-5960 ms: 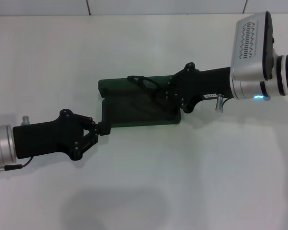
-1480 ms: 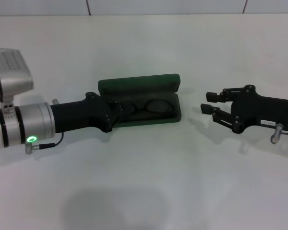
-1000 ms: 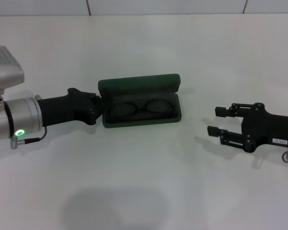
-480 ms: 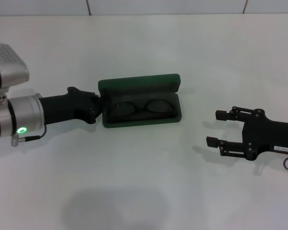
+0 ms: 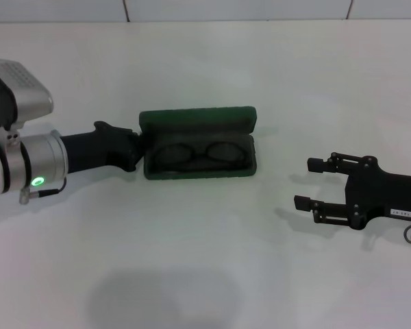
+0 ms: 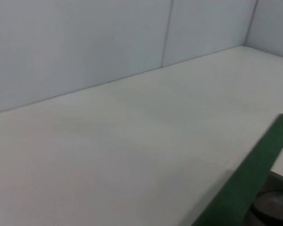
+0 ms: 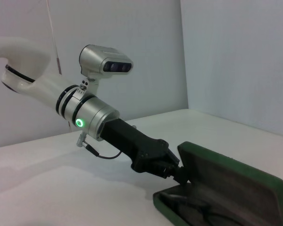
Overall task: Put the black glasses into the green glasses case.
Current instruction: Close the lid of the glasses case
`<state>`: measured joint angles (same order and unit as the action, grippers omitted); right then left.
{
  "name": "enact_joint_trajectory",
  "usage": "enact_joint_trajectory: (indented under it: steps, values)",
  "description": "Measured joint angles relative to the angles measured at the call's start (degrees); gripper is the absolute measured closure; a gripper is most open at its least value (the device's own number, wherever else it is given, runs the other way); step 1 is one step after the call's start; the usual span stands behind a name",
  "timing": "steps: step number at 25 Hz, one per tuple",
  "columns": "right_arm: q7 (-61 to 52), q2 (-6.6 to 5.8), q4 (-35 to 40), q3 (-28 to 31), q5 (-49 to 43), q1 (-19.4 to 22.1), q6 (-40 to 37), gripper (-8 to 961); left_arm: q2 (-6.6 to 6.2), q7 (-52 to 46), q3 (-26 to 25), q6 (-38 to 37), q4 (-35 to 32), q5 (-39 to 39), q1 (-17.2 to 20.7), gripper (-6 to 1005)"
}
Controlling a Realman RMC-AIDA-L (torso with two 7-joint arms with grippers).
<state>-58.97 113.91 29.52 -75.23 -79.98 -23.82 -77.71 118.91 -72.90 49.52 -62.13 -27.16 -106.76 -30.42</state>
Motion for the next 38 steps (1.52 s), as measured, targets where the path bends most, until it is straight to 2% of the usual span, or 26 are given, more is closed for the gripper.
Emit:
enact_joint_trajectory:
  steps: [16,19,22,25,27,32,35,38]
  values:
    - [0.0,0.09,0.01,0.0,0.0,0.26,-0.16,225,0.04,0.17,-0.52,5.45,0.01,2.02,-2.29,986]
    - [0.0,0.08,0.01,0.0,0.04,0.48,-0.25,225,-0.61,-1.18,-0.23,2.76,-0.01,1.82,-2.02,986]
    - [0.0,0.02,0.01,0.02,0.24,0.55,-0.7,225,-1.96,-5.0,-0.14,-2.87,-0.82,1.66,-0.88,986]
    - [0.0,-0.03,0.01,0.09,0.34,0.65,-0.74,225,-2.5,-10.71,-0.35,-8.66,-4.12,1.87,1.18,986]
    - [0.0,-0.07,0.01,0.09,0.36,0.73,-0.72,225,-1.97,-15.01,-0.47,-11.43,-8.08,2.24,2.86,986]
    - [0.0,-0.09,0.01,0.09,0.36,0.9,-0.5,226,0.96,-21.09,0.72,-13.6,-18.68,2.48,5.66,986]
    - [0.0,-0.07,0.04,0.21,0.4,1.25,-0.43,226,1.2,-24.97,4.6,-10.99,-21.49,4.13,5.07,986]
    - [0.0,0.12,0.08,1.03,0.29,1.46,-0.61,226,1.24,-27.63,9.65,-3.22,-22.06,5.72,3.24,986]
